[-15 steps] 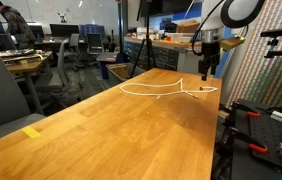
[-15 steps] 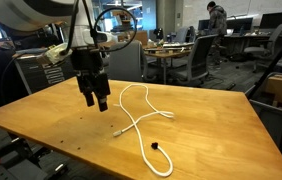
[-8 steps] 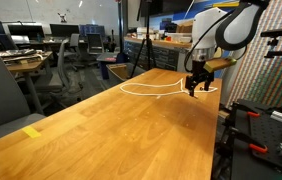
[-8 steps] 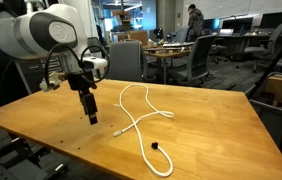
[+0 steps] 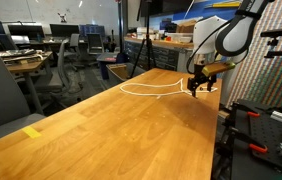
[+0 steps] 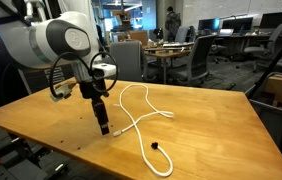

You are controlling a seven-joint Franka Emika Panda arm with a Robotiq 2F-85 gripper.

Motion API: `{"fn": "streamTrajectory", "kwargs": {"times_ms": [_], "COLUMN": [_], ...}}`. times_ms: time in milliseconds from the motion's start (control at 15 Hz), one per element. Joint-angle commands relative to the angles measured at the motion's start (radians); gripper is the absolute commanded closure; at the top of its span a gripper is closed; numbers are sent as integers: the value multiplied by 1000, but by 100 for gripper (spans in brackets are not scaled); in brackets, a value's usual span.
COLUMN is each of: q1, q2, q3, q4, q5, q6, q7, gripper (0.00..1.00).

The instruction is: Tie the knot using the rope

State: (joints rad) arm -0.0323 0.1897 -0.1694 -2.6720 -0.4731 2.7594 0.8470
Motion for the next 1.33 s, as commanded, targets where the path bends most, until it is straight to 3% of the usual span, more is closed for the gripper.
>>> {"fn": "streamTrajectory", "kwargs": {"times_ms": [0, 200, 267, 400, 1000, 1267], "q1": [11, 33, 42, 56, 138, 70], "q2": [151, 259, 285, 313, 372, 284], "q3": [-28, -20, -22, -37, -176, -94], "q4": [74, 143, 167, 201, 300, 260], "q5": [106, 239, 273, 321, 317, 390], "q6": [51, 85, 93, 88, 125, 95], "q7": [-11, -27, -32, -42, -39, -145], "gripper": [0, 3, 26, 28, 97, 100]}}
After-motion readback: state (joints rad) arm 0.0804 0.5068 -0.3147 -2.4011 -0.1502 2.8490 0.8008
